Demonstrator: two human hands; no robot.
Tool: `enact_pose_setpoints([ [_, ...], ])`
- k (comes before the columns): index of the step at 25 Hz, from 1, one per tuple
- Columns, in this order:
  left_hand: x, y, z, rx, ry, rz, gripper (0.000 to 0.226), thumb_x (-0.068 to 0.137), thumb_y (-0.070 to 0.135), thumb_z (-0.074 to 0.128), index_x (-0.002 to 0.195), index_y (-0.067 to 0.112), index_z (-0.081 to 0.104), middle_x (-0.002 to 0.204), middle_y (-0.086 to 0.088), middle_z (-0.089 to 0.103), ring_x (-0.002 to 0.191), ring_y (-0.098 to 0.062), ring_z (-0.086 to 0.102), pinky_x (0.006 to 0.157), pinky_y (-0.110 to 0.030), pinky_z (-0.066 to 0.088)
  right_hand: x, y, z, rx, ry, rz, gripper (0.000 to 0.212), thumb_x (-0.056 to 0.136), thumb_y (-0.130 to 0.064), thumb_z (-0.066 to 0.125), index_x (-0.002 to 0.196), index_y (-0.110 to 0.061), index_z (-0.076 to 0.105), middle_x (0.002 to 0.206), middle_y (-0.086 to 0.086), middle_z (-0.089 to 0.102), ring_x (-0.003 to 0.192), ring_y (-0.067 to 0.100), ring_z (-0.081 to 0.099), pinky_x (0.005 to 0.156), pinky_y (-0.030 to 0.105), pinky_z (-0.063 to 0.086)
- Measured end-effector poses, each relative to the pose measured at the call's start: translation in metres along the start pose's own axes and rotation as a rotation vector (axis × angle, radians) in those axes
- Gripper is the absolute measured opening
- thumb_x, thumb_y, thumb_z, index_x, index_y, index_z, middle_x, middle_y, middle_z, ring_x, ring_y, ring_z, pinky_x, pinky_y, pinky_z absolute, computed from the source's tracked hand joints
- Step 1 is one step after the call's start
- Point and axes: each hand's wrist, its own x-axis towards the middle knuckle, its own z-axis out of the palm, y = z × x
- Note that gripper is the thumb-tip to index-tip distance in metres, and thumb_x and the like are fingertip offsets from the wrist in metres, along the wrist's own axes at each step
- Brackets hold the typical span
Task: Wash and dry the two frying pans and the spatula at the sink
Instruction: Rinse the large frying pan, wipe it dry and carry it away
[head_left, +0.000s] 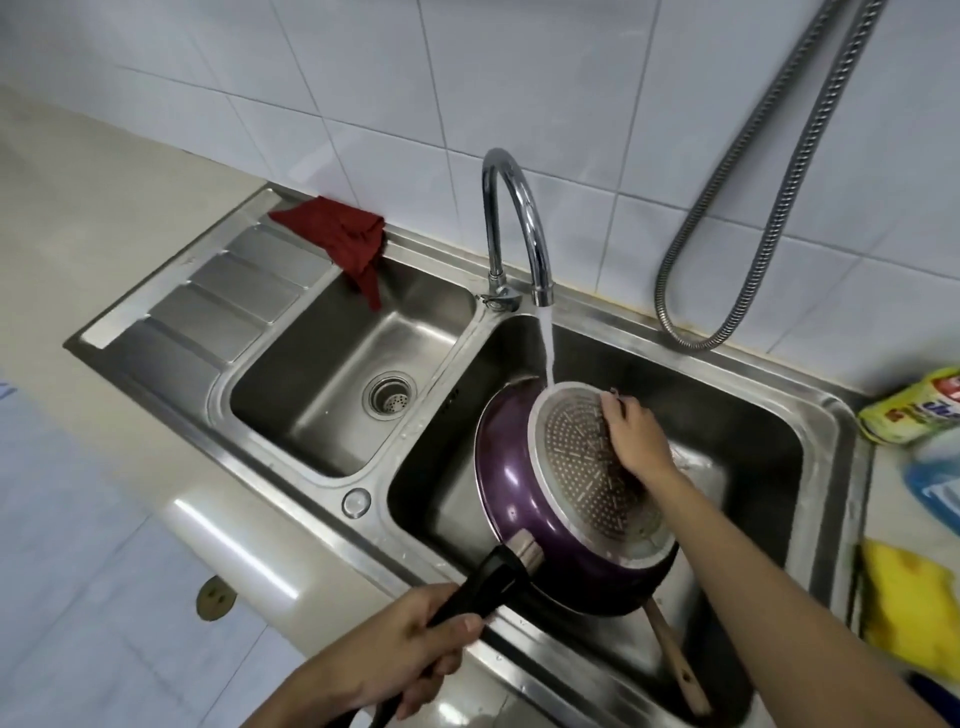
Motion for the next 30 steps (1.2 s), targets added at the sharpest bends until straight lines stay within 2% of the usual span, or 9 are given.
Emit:
enact_pose_setpoints([
  [3, 0.0, 0.0, -0.001, -0.022, 0.038, 0.04, 0.025, 0.1, 0.023, 0.05, 0.08, 0.031, 0.062, 0.059, 0.002, 0.045, 0.035, -0.01, 0.039, 0.034, -0.019, 0.035, -0.035, 0.036, 0.006, 0.239, -0.005, 0.208, 0.069, 0.094, -0.061, 0.03, 0.134, -0.007, 0.045, 0.136, 0.018, 0.05, 0.125, 0.035, 0.048, 0.105, 0.046, 0.037],
  [5, 0.008, 0.0, 0.001, -0.082, 0.081, 0.037, 0.016, 0.1, 0.021, 0.051, 0.085, 0.018, 0.055, 0.059, -0.001, 0.043, 0.034, -0.011, 0.037, 0.033, -0.019, 0.034, -0.072, 0.041, 0.024, 0.355, 0.047, 0.194, 0.061, 0.094, -0.057, 0.036, 0.135, -0.011, 0.043, 0.137, 0.016, 0.047, 0.125, 0.034, 0.046, 0.104, 0.049, 0.039],
  [11, 0.02, 0.002, 0.008, -0.085, 0.098, 0.002, 0.023, 0.101, 0.02, 0.048, 0.081, 0.008, 0.043, 0.054, 0.001, 0.043, 0.032, -0.011, 0.035, 0.032, -0.018, 0.032, -0.144, -0.032, 0.044, 0.065, 0.095, -0.393, 0.068, 0.095, -0.057, 0.022, 0.152, -0.021, 0.019, 0.159, -0.005, 0.009, 0.146, 0.013, 0.005, 0.119, 0.041, 0.011],
  [16, 0.015, 0.004, 0.008, -0.046, 0.039, -0.027, 0.017, 0.099, 0.023, 0.051, 0.091, 0.009, 0.048, 0.061, -0.001, 0.043, 0.036, -0.011, 0.038, 0.033, -0.02, 0.034, -0.023, -0.082, 0.04, -0.043, -0.087, -0.212, 0.072, 0.091, -0.064, 0.029, 0.136, -0.01, 0.044, 0.154, 0.013, 0.025, 0.143, 0.03, 0.021, 0.117, 0.054, 0.017],
  [18, 0.009, 0.001, 0.006, -0.051, 0.038, -0.038, 0.022, 0.097, 0.029, 0.054, 0.1, 0.008, 0.051, 0.062, 0.001, 0.045, 0.038, -0.011, 0.04, 0.035, -0.021, 0.034, 0.025, -0.098, 0.024, -0.136, -0.221, -0.163, 0.056, 0.094, -0.052, 0.041, 0.127, -0.008, 0.05, 0.138, 0.018, 0.041, 0.13, 0.033, 0.04, 0.109, 0.048, 0.033],
  [21, 0.004, -0.001, -0.003, -0.005, 0.084, -0.052, 0.024, 0.095, 0.034, 0.056, 0.104, 0.012, 0.052, 0.065, -0.001, 0.045, 0.04, -0.012, 0.04, 0.037, -0.022, 0.032, 0.062, -0.133, -0.017, -0.159, -0.262, -0.414, 0.022, 0.091, -0.035, 0.056, 0.089, -0.013, 0.052, 0.094, 0.008, 0.055, 0.098, 0.028, 0.054, 0.087, 0.037, 0.044],
  [25, 0.009, 0.011, -0.016, 0.192, 0.165, -0.055, 0.011, 0.096, 0.029, 0.053, 0.093, 0.018, 0.053, 0.069, -0.004, 0.046, 0.04, -0.012, 0.043, 0.038, -0.025, 0.037, 0.083, -0.181, -0.037, -0.158, -0.371, -0.732, 0.052, 0.092, -0.048, 0.053, 0.131, -0.014, 0.049, 0.132, 0.011, 0.055, 0.122, 0.022, 0.051, 0.108, 0.042, 0.037],
  [27, 0.013, 0.015, -0.02, 0.301, 0.194, -0.064, 0.011, 0.095, 0.028, 0.054, 0.09, 0.019, 0.054, 0.061, 0.007, 0.046, 0.041, -0.007, 0.044, 0.042, -0.024, 0.037, 0.093, -0.189, -0.024, -0.386, -0.371, -0.817, 0.046, 0.089, -0.064, 0.044, 0.119, -0.03, 0.049, 0.118, 0.002, 0.058, 0.109, 0.014, 0.055, 0.096, 0.032, 0.042],
  [30, 0.016, 0.016, -0.022, 0.422, 0.222, -0.075, 0.012, 0.094, 0.029, 0.057, 0.084, 0.024, 0.054, 0.051, 0.018, 0.048, 0.044, -0.001, 0.046, 0.048, -0.014, 0.034, 0.097, -0.193, -0.013, -0.39, -0.248, -0.824, 0.017, 0.098, -0.037, 0.046, 0.104, -0.022, 0.051, 0.096, 0.001, 0.055, 0.088, 0.017, 0.06, 0.076, 0.021, 0.042],
])
